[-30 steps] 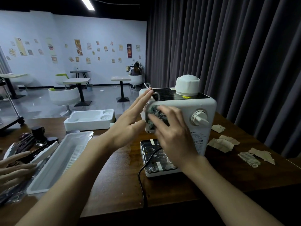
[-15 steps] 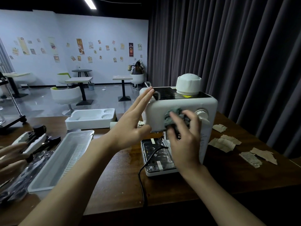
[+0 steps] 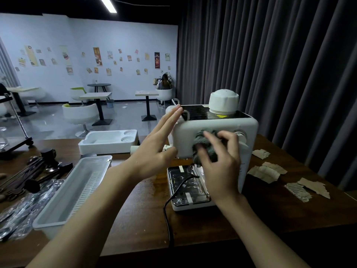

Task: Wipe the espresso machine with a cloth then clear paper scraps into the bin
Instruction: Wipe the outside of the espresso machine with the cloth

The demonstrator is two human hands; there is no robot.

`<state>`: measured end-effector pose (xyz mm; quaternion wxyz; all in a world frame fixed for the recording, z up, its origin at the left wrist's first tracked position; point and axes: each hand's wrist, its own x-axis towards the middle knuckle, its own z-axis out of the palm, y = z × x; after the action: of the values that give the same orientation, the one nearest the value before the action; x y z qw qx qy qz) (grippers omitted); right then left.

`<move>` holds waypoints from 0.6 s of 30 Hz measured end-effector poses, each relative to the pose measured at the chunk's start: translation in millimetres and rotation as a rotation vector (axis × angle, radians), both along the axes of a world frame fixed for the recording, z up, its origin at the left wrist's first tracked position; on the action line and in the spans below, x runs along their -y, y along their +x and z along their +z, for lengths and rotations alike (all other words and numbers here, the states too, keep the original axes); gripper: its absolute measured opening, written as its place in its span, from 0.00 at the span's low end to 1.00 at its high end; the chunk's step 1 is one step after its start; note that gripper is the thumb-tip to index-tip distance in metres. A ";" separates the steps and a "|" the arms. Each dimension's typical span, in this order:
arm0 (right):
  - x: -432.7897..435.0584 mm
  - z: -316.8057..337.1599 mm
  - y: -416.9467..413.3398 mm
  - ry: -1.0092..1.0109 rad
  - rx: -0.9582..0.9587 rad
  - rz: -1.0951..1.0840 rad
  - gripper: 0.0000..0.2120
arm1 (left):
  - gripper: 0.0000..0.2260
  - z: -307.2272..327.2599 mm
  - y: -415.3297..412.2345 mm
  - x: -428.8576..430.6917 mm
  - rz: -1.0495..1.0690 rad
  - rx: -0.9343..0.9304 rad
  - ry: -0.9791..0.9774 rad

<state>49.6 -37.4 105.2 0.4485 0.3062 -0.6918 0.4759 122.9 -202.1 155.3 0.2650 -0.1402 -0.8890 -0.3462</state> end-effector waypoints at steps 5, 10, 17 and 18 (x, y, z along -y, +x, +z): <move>10.4 -12.7 10.9 0.297 -0.163 0.019 0.19 | 0.36 0.5 -0.9 -2.3 0.012 -0.009 0.077; -18.6 -8.2 -8.9 0.157 -0.059 -0.084 0.21 | 0.28 -2.0 -4.2 -8.7 0.064 -0.051 0.082; -47.0 -14.1 -9.4 0.453 -0.062 -0.086 0.21 | 0.19 9.1 -16.3 -38.3 0.320 -0.098 0.109; -53.3 -14.1 -8.8 0.445 -0.040 -0.085 0.21 | 0.19 12.5 -20.7 -44.1 0.389 -0.083 0.134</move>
<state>40.8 15.9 91.1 0.4030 0.3775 -0.7831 0.2861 102.2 -158.0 167.8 0.3719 0.0377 -0.8626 -0.3409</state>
